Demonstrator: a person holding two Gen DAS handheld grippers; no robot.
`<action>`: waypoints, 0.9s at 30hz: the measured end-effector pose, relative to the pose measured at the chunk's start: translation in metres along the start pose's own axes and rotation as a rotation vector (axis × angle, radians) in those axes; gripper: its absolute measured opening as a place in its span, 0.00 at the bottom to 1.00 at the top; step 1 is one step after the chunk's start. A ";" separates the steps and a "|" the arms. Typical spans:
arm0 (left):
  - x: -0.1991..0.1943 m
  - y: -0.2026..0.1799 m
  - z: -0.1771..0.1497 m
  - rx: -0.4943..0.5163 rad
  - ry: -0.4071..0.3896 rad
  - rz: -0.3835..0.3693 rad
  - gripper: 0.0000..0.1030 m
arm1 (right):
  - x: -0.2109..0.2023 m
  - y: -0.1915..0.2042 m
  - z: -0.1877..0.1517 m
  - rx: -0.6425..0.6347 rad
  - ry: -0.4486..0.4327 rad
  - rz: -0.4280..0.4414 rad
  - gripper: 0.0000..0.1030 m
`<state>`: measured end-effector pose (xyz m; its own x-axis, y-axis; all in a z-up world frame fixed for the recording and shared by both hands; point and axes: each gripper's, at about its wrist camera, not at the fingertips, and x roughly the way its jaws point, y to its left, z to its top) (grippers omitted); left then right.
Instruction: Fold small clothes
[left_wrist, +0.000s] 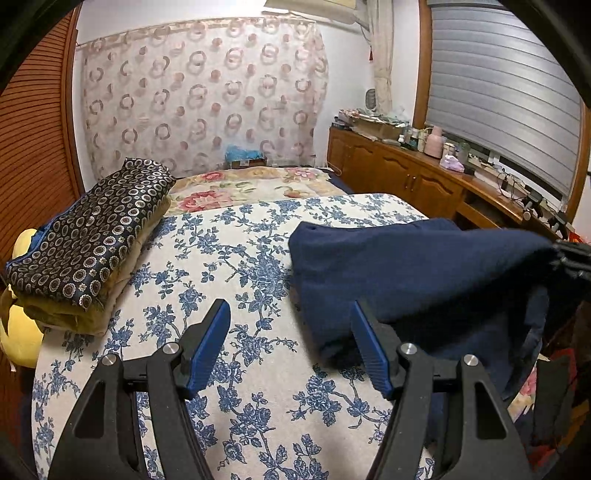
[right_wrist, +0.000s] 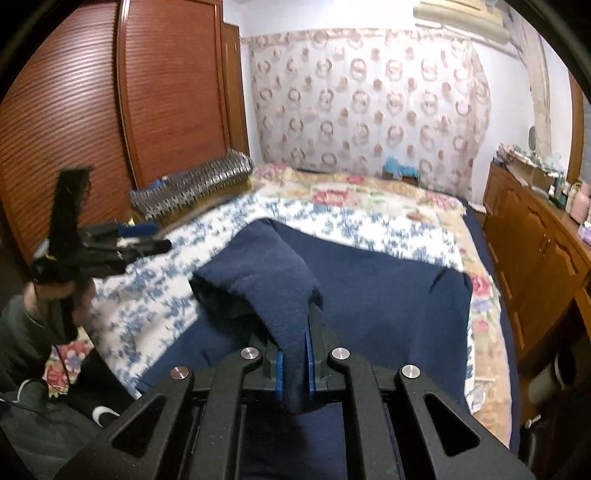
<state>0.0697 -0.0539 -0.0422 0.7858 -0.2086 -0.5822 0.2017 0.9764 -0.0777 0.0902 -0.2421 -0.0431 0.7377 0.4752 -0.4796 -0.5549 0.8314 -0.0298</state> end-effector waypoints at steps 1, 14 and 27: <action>0.000 -0.001 0.000 -0.001 -0.001 -0.001 0.66 | -0.007 -0.002 -0.001 0.007 -0.012 -0.009 0.08; 0.003 -0.018 -0.004 0.007 0.010 -0.043 0.66 | -0.027 -0.052 -0.073 0.110 0.167 -0.184 0.08; 0.000 -0.026 -0.004 0.021 0.005 -0.041 0.66 | -0.039 -0.051 -0.061 0.097 0.197 -0.185 0.15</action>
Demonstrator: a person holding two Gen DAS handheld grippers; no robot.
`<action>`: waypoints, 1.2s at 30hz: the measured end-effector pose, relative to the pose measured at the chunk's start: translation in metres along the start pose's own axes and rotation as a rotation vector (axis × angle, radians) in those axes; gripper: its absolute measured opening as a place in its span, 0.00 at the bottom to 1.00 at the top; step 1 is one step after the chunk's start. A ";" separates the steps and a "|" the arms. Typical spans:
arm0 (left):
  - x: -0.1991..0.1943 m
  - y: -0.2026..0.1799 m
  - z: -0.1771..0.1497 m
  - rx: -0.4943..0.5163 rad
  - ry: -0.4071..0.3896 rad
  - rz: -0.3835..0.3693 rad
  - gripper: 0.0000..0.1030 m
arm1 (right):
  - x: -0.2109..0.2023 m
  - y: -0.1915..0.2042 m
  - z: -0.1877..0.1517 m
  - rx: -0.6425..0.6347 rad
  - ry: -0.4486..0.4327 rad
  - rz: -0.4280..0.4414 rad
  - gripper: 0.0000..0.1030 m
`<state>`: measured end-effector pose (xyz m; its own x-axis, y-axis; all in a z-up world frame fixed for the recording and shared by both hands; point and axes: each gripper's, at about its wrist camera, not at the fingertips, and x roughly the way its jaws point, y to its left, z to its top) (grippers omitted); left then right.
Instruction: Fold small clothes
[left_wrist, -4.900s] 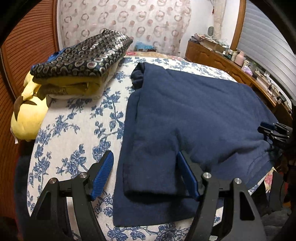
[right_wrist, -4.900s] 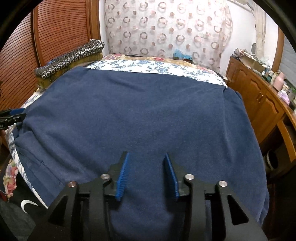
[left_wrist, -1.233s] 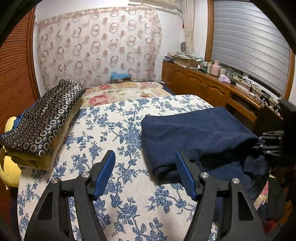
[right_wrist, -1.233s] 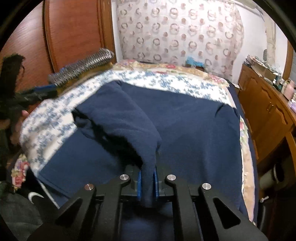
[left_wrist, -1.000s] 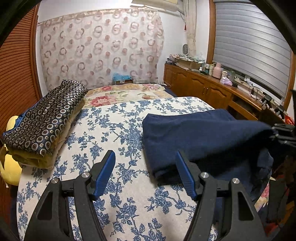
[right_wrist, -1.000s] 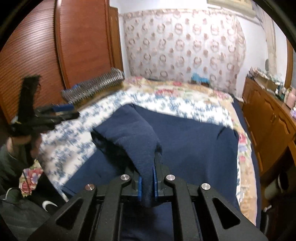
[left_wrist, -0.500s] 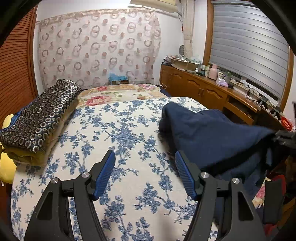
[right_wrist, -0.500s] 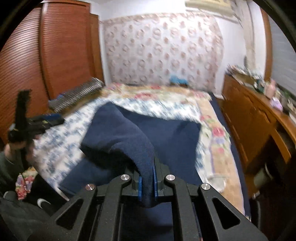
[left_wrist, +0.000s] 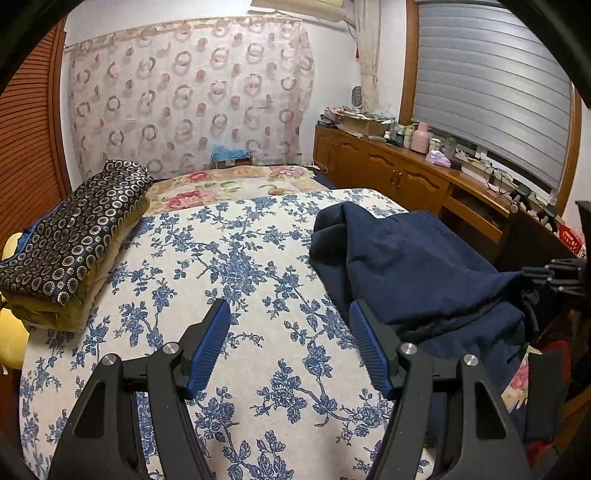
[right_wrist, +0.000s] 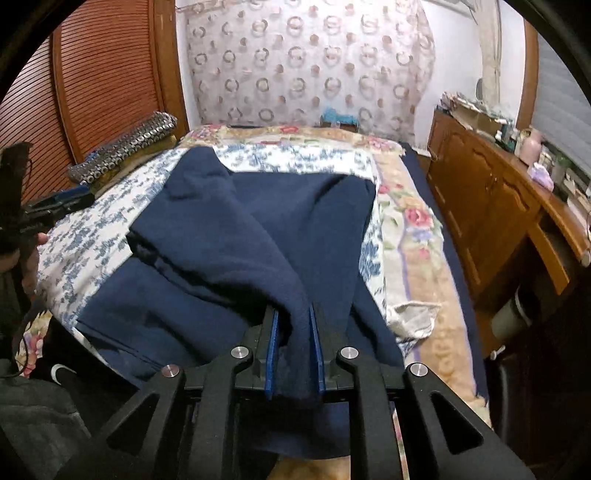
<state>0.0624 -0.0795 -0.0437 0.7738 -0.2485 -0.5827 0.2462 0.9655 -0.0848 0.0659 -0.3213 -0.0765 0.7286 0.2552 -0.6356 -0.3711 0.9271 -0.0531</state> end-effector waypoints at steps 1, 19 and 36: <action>-0.001 0.000 0.000 0.000 -0.002 0.001 0.66 | -0.005 0.002 0.002 -0.006 -0.009 0.001 0.16; -0.004 0.012 -0.005 -0.030 -0.008 0.014 0.66 | 0.051 0.062 0.044 -0.124 -0.003 0.137 0.35; -0.001 0.027 -0.014 -0.060 0.009 0.020 0.66 | 0.133 0.134 0.072 -0.296 0.130 0.242 0.47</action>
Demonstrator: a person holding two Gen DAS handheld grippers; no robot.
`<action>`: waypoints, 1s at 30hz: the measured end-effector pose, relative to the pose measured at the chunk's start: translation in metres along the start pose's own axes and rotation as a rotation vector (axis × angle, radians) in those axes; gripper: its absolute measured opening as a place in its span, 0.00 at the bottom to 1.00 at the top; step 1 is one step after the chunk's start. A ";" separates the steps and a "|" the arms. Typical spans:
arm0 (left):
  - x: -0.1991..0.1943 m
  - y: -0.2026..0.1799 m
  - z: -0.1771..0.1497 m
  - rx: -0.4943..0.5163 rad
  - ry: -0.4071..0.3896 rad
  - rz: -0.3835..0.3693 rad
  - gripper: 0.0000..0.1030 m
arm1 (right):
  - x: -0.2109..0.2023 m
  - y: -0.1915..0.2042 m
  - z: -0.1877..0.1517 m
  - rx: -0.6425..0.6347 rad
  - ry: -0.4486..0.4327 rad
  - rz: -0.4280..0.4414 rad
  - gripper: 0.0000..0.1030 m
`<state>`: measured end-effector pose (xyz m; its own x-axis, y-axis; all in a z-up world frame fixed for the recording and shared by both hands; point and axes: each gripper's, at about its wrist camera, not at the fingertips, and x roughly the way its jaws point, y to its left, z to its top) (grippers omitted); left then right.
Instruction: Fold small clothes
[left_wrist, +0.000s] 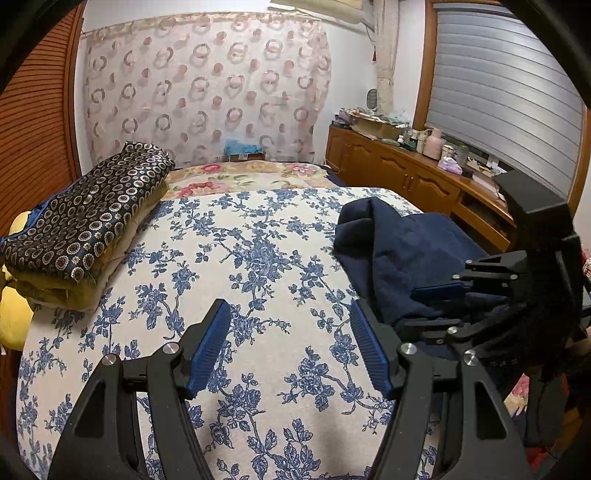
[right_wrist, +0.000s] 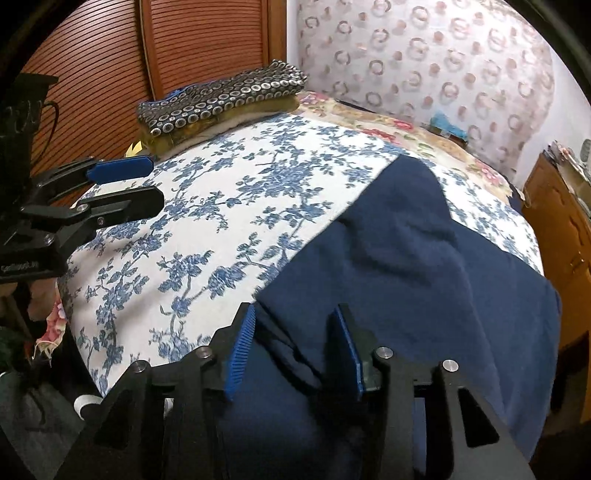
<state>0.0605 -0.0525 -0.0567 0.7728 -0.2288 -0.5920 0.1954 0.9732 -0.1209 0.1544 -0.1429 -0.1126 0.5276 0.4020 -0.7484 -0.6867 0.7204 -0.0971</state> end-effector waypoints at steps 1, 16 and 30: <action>0.000 0.000 0.000 -0.001 0.001 0.000 0.66 | 0.003 0.001 0.001 0.000 0.006 0.001 0.48; 0.001 0.001 -0.003 -0.001 0.007 -0.005 0.66 | 0.009 -0.012 0.001 0.035 -0.021 0.041 0.10; 0.007 -0.005 -0.005 0.009 0.023 -0.020 0.66 | -0.079 -0.103 0.010 0.188 -0.236 -0.164 0.07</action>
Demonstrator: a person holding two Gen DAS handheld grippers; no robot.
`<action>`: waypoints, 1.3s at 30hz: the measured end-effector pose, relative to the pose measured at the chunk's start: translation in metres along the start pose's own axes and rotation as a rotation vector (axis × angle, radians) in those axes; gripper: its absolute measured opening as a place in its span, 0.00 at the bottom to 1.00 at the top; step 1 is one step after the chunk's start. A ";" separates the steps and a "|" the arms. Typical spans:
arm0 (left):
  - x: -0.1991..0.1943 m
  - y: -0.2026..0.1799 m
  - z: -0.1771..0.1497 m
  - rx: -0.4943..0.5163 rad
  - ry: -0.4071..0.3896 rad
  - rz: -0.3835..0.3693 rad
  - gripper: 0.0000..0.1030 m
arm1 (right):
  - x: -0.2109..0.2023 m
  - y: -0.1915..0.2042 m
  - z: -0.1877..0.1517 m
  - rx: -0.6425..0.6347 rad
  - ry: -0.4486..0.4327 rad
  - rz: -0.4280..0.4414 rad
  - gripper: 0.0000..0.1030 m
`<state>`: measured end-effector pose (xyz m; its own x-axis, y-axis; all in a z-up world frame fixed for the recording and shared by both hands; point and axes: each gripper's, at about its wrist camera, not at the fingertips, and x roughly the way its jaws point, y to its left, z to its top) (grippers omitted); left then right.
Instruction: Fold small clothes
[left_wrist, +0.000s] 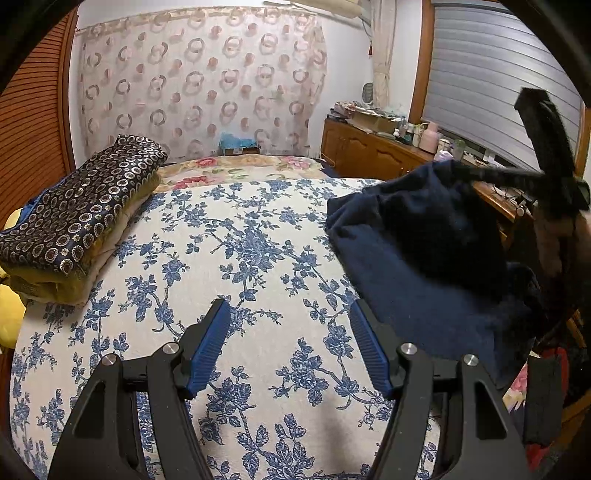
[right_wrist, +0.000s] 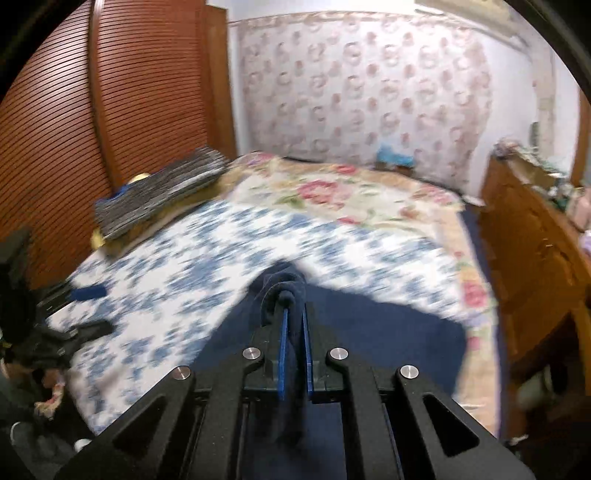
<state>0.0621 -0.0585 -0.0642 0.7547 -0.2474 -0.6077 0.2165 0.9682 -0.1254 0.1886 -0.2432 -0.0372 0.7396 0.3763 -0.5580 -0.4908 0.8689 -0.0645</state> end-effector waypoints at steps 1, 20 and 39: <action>0.000 0.000 0.000 0.000 0.002 -0.001 0.66 | -0.001 -0.010 0.002 0.007 0.000 -0.027 0.07; 0.017 -0.025 -0.004 0.046 0.066 -0.071 0.66 | -0.003 -0.059 -0.026 0.102 0.123 -0.213 0.17; 0.031 -0.062 -0.003 0.112 0.114 -0.146 0.66 | -0.072 -0.046 -0.101 0.125 0.175 -0.152 0.18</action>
<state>0.0703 -0.1266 -0.0776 0.6368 -0.3728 -0.6749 0.3903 0.9108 -0.1348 0.1117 -0.3432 -0.0778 0.7045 0.1866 -0.6848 -0.3115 0.9482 -0.0622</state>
